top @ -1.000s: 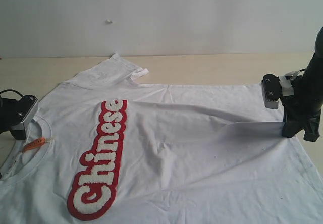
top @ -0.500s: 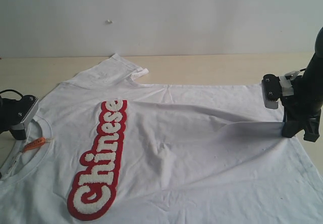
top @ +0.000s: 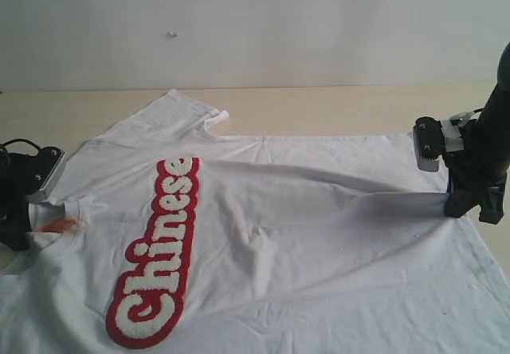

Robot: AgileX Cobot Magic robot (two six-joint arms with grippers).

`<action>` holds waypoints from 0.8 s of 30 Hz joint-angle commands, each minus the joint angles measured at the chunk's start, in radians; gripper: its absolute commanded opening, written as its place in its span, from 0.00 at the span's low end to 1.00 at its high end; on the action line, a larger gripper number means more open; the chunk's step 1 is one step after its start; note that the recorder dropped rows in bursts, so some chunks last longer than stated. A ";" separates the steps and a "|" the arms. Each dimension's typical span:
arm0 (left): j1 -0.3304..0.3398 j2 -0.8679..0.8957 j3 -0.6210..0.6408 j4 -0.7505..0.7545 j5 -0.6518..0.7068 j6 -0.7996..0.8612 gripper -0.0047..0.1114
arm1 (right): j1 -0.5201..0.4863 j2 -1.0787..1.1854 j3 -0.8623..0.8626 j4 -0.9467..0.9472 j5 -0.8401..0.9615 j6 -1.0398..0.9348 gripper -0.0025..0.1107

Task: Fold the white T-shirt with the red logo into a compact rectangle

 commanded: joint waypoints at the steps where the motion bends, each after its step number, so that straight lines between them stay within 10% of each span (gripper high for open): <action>1: -0.001 0.025 0.012 0.011 0.058 -0.005 0.04 | -0.002 0.053 0.023 -0.013 -0.001 0.003 0.02; 24: -0.001 0.025 0.012 0.025 0.057 -0.005 0.04 | -0.002 0.053 0.023 -0.013 -0.001 0.003 0.02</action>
